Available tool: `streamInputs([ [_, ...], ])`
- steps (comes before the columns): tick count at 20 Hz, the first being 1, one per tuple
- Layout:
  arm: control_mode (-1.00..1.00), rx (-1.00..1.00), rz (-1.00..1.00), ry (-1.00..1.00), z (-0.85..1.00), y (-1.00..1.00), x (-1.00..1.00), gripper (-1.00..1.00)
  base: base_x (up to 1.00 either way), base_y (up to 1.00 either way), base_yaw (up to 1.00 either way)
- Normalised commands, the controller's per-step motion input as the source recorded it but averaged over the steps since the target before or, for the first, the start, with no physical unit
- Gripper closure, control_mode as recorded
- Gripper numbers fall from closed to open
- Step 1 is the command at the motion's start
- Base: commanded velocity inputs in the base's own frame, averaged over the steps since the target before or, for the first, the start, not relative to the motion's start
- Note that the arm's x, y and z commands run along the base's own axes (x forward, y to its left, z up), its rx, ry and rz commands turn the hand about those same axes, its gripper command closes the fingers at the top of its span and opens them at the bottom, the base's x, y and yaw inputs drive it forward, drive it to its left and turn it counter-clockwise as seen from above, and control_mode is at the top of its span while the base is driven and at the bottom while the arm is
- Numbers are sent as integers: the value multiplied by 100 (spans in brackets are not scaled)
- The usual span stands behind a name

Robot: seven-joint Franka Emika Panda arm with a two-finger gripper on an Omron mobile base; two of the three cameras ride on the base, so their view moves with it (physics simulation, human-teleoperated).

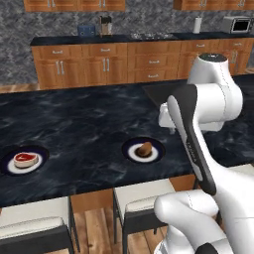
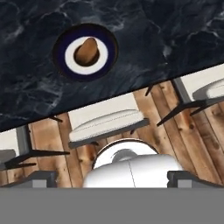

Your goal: Transport the steak and potato to the fridge. Place the steak on the rack containing meat and place the potato on the rack containing the vegetable, ensuring meats and vegetables are on different racks.

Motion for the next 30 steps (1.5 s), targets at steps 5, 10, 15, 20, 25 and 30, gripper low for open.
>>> streamInputs([
  [5, -100, 1, -16, 23, -72, 0, 42, -100, 0, 0, 0],
  [10, -100, 0, -16, 20, -46, 0, 61, -100, 0, 0, 0],
  [15, -100, 0, -5, 12, -16, 0, 70, -100, 0, 0, 0],
  [20, -100, 4, 0, 8, -20, 0, 60, -100, 0, 0, 0],
  [25, -100, 3, 0, 4, -49, 0, 42, -100, 0, 0, 0],
  [30, -100, 0, 0, 6, -57, 0, 44, -100, 0, 0, 0],
])
